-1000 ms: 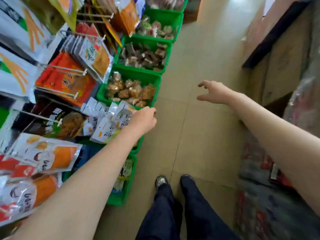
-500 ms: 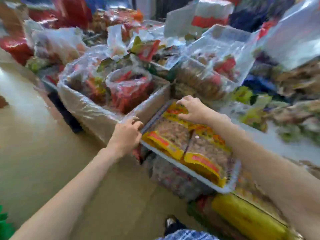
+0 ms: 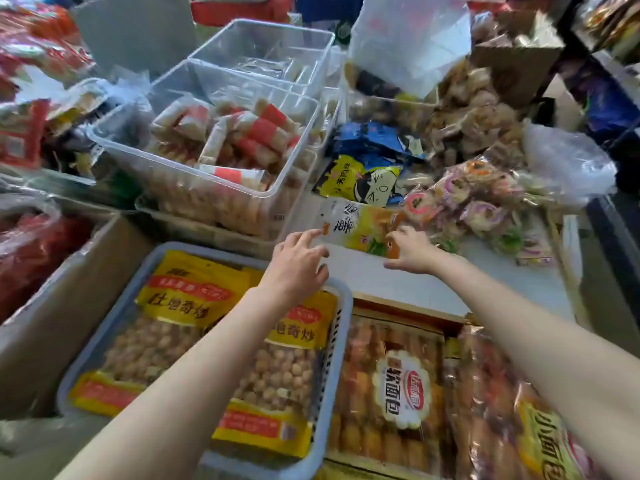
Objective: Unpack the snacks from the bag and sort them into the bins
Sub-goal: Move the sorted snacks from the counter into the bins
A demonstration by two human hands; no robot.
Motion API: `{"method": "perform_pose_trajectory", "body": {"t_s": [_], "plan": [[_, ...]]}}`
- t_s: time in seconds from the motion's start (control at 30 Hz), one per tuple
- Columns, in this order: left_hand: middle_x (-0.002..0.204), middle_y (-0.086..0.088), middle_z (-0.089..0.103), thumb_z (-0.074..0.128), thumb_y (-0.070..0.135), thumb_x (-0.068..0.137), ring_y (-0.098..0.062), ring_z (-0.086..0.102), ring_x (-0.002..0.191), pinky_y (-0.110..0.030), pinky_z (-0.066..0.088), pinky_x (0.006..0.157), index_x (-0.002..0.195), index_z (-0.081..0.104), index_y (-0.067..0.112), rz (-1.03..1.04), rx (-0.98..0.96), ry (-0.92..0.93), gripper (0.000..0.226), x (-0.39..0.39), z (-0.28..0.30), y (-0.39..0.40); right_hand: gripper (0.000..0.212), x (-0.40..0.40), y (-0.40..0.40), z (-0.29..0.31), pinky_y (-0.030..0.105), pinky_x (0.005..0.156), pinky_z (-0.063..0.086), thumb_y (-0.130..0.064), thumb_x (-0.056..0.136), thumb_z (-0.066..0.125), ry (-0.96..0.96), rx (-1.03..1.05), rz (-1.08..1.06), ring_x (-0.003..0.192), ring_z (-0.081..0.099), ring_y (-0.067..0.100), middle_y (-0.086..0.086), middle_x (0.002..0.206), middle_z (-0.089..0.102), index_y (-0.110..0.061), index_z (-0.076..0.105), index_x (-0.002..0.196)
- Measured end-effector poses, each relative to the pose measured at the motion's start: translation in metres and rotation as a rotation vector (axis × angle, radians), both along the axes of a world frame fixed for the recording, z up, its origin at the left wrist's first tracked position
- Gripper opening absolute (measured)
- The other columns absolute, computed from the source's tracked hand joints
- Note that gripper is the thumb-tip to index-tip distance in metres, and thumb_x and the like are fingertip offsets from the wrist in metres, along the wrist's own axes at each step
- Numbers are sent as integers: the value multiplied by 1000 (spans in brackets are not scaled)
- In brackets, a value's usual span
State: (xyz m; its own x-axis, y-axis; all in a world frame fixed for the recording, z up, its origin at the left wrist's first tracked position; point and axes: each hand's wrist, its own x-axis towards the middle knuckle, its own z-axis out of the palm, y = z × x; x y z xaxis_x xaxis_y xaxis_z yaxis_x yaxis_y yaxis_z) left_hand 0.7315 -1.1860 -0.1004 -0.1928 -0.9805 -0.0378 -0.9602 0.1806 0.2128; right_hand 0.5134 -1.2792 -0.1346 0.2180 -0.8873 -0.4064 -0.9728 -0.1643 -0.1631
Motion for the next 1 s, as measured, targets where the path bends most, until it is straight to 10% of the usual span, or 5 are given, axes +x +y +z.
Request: {"method": "perform_pose_trajectory", "body": {"t_s": [0.57,0.83,1.0], "plan": [[149,-3,31,44,20,96,-20,42,130,-29,37,100,133,48,18,299,328,91,37,-1,-57,-51,114,30,-135,-105,53,114,10,-40,69,79,-61,9,28,140,18,40,23,151,18,-19,2,151],[150,-9,25,48,18,95,-26,30,136,-32,27,107,143,30,11,340,283,250,52,-25,-53,-81,78,-9,-113,-88,46,95,43,-17,70,80,-550,-98,-17,109,52,32,16,122,50,-13,35,134],[147,-9,36,53,46,91,-23,42,131,-42,37,107,148,17,17,553,379,680,73,-30,-37,-86,76,-7,-94,-19,23,71,50,-13,74,78,-915,66,-68,88,55,10,-6,101,47,-19,32,135]]}}
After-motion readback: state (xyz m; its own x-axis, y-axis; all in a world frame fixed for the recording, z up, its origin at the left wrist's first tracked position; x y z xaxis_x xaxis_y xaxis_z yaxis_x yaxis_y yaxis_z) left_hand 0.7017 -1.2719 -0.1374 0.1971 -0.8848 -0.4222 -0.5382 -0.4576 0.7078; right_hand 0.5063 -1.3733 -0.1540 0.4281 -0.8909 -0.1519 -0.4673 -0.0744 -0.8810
